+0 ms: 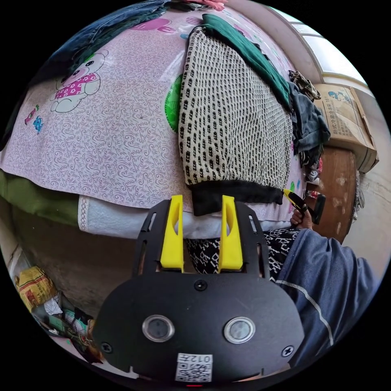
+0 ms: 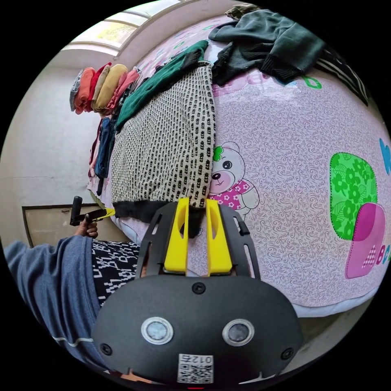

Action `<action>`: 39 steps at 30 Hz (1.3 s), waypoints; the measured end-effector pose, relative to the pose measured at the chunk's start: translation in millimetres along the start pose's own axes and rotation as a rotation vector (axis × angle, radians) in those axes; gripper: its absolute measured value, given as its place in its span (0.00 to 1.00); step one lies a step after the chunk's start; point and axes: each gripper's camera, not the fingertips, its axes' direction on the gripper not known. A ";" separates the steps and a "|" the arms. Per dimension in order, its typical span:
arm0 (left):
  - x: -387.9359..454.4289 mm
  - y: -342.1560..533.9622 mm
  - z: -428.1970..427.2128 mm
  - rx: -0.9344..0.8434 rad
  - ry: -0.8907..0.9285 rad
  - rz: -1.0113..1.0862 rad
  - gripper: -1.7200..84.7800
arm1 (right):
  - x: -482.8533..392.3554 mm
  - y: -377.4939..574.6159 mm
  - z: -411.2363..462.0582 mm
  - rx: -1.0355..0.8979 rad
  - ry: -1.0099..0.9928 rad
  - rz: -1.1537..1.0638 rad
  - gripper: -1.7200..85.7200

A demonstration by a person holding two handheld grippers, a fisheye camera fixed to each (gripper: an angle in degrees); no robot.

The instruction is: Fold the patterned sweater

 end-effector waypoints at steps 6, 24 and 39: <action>-9.5 10.1 -6.9 0.007 -0.116 0.026 0.09 | 19.1 12.0 -20.2 0.002 0.004 -0.002 0.09; -50.9 90.9 -133.5 0.162 0.287 0.160 0.02 | 67.9 47.4 -145.0 0.061 -0.485 -0.094 0.03; -10.1 109.2 -236.2 0.384 0.577 0.219 0.02 | 69.6 15.9 -218.7 0.214 -0.696 -0.079 0.03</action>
